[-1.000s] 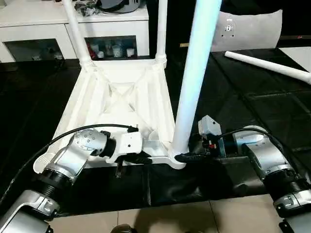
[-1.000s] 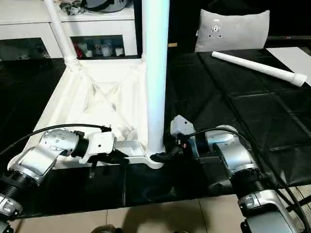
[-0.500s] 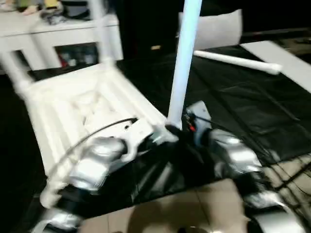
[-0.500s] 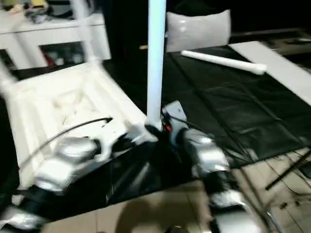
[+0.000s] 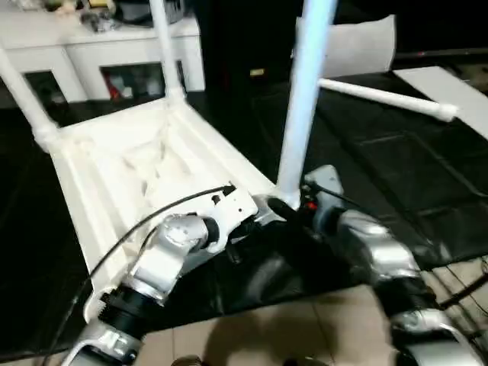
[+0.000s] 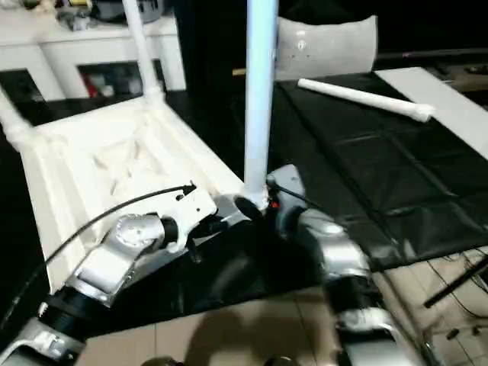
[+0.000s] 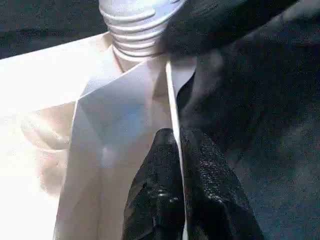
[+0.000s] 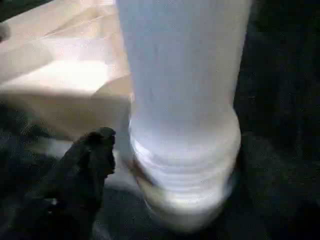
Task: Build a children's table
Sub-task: Rotate leg to tighten
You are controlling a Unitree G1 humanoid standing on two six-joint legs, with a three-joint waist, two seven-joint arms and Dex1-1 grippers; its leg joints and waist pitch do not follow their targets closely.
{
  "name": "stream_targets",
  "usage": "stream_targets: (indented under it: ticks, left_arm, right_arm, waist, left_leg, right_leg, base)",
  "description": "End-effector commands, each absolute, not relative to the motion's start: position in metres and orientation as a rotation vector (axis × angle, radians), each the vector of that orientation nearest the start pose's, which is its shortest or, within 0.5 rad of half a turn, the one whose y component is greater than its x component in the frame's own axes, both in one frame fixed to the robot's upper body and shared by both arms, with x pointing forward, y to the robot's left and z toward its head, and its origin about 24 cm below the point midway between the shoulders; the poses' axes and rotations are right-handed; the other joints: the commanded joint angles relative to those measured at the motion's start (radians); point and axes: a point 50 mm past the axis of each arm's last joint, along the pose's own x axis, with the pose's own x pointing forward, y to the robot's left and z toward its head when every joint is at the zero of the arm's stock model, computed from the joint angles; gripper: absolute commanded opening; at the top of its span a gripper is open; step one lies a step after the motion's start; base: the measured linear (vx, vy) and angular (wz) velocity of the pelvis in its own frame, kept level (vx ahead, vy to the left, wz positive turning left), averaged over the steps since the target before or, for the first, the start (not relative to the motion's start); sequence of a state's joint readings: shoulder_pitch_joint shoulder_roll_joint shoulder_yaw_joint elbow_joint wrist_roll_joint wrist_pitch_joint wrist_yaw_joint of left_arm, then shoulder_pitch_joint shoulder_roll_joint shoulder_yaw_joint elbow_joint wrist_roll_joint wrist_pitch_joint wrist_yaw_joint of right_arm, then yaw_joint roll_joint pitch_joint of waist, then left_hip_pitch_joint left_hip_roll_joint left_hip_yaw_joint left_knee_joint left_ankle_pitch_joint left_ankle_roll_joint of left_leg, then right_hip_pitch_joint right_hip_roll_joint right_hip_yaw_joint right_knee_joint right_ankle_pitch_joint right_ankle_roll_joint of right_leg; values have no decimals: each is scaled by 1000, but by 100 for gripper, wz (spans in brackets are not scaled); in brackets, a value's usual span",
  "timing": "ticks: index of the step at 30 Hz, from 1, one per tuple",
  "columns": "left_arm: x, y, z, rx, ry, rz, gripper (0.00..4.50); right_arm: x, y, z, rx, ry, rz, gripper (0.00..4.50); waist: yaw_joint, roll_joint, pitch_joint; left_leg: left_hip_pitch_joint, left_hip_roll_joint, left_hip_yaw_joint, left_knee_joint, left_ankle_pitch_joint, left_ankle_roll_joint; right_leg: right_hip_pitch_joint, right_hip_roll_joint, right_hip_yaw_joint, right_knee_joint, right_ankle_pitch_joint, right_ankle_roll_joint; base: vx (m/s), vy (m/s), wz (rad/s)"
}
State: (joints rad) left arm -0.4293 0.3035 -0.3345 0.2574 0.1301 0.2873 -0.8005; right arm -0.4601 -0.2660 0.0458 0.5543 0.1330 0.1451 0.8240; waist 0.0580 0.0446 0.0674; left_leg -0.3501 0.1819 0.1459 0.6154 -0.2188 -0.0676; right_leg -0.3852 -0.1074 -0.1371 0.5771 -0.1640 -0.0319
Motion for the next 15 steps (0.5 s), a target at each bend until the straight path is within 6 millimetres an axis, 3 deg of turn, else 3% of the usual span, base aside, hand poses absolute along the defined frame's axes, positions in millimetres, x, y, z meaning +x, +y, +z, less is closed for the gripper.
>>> stream_targets:
  ticks: [1, 5, 7, 9, 10, 11, 13, 15]
  left_arm:
    - [302, 112, 50, 567, 359, -1073, 0]
    - [301, 119, 50, 598, 354, -1152, 0]
    - [296, 123, 49, 613, 348, -1257, 0]
    - [295, 125, 48, 619, 352, -1300, 0]
    - [294, 128, 47, 630, 357, -1331, 0]
    - [294, 128, 47, 630, 357, -1331, 0]
    - [293, 130, 47, 661, 359, -1403, 0]
    - [291, 130, 48, 697, 357, -1499, 0]
  right_arm:
    - [318, -165, 53, -85, 240, 893, 439]
    - [317, -175, 63, -132, 226, 958, 439]
    - [318, -180, 72, -200, 215, 1019, 439]
    - [316, -180, 74, -224, 215, 1064, 439]
    - [315, -180, 76, -255, 213, 1103, 439]
    - [315, -180, 76, -255, 213, 1103, 439]
    - [313, -177, 77, -310, 227, 1180, 439]
    - [310, -171, 75, -344, 252, 1273, 439]
  waist:
    - [-3, 9, -67]
    - [-1, 4, -74]
    - [3, 1, -81]
    - [7, 1, -92]
    - [13, 3, -98]
    - [17, -2, -104]
    - [26, -4, -106]
    - [37, -4, -102]
  left_leg:
    - [2, 42, -15, -97, -345, 32]
    - [-9, 48, -12, -94, -261, 49]
    - [-10, 44, -6, -86, -187, 73]
    - [-14, 43, -2, -76, -81, 105]
    - [-14, 41, -1, -68, -2, 137]
    - [-19, 36, 1, -57, 75, 172]
    - [-25, 35, 4, -46, 117, 217]
    - [-25, 35, 7, -45, 88, 227]
  right_leg:
    - [41, -57, 53, -84, -428, -121]
    - [48, -58, 61, -66, -322, -157]
    - [49, -56, 63, -55, -239, -195]
    - [54, -54, 65, -35, -109, -231]
    - [53, -52, 64, -22, -16, -256]
    - [51, -49, 67, -7, 77, -273]
    - [46, -50, 67, 1, 111, -283]
    - [39, -51, 68, -2, 65, -281]
  base:
    - [0, 0, 0]
    - [0, 0, 0]
    - [68, -7, 1]
    - [73, -8, 1]
    - [70, -10, 0]
    - [70, -10, 0]
    - [0, 0, 0]
    - [0, 0, 0]
